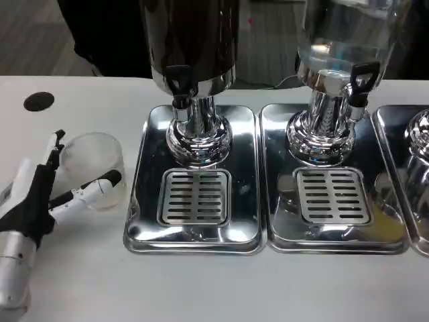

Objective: Grasp the cup under the faucet to collect the drink, then remove the cup.

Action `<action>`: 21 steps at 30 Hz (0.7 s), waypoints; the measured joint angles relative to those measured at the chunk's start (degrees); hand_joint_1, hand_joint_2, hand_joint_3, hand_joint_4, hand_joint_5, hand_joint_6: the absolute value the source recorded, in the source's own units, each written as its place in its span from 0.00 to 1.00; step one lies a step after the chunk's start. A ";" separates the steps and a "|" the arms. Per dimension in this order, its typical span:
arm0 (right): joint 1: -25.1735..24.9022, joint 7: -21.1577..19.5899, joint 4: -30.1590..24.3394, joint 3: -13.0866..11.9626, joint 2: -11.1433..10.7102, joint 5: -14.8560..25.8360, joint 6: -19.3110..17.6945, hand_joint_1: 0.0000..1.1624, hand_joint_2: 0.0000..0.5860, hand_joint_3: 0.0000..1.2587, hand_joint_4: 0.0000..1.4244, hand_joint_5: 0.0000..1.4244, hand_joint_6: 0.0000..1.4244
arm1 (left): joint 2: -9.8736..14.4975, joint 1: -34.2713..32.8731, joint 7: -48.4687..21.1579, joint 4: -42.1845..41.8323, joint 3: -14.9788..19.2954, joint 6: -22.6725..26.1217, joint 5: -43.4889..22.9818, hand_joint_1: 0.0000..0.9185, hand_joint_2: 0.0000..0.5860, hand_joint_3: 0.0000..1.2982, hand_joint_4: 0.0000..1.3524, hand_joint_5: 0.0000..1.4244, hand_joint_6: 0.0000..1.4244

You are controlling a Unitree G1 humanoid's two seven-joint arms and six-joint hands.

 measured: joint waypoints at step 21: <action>-0.47 0.00 0.71 -0.77 0.00 0.35 -0.71 0.31 1.00 0.08 0.06 0.00 0.00 | -1.28 -0.68 0.90 1.87 -1.82 0.08 -0.11 0.28 0.12 0.00 0.10 0.11 0.15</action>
